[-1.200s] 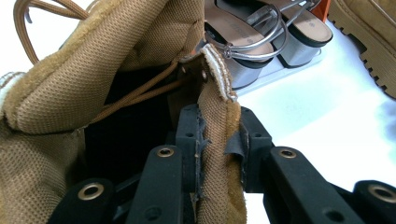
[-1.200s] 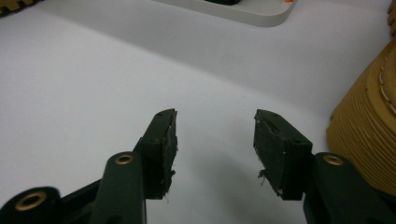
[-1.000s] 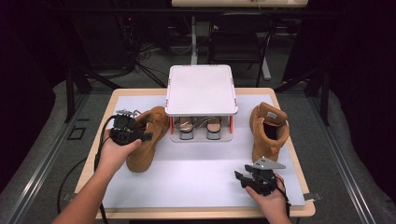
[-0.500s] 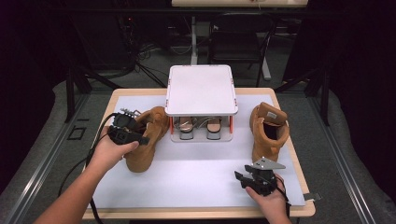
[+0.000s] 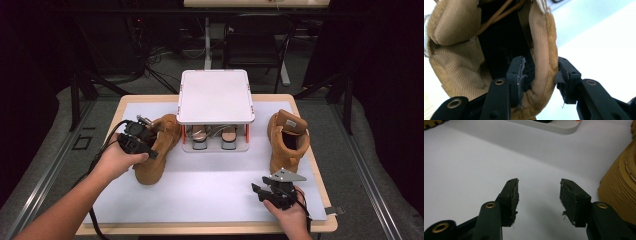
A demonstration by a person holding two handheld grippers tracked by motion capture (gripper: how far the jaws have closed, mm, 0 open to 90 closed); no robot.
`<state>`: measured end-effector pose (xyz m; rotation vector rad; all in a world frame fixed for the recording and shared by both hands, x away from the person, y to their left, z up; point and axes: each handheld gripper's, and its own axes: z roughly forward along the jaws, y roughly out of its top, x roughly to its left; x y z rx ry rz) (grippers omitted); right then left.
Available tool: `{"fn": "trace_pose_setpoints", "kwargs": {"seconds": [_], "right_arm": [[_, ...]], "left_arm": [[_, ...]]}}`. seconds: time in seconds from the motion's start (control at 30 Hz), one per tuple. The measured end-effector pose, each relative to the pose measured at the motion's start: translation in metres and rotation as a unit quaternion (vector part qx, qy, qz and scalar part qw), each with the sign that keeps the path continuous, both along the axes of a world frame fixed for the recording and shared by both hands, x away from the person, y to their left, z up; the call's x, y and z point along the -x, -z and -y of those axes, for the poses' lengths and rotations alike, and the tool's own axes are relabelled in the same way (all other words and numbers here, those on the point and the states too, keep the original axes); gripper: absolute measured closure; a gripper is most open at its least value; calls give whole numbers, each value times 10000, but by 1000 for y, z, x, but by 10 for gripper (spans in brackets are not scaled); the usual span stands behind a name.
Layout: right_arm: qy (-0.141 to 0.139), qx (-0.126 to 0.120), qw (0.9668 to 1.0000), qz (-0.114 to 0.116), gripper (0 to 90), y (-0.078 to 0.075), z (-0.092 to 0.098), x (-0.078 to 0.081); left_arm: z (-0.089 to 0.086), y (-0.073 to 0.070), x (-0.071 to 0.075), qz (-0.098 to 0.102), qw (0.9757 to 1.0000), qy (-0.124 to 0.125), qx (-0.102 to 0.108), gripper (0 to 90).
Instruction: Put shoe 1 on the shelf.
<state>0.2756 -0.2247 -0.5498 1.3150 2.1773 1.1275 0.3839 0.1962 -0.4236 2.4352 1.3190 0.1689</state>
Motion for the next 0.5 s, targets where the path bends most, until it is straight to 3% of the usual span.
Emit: {"fn": "trace_pose_setpoints", "kwargs": {"seconds": [0.23, 0.33, 0.5], "right_arm": [[-7, -1, 10000, 0, 492, 0, -1, 0], [-7, 9, 10000, -2, 492, 0, -1, 0], [13, -32, 10000, 22, 492, 0, 1, 0]], "left_arm": [[5, 1, 1, -108, 9997, 81, -224, 687], [8, -2, 1, -119, 9990, 130, -419, 722], [8, -2, 2, -92, 9990, 91, -417, 745]]}}
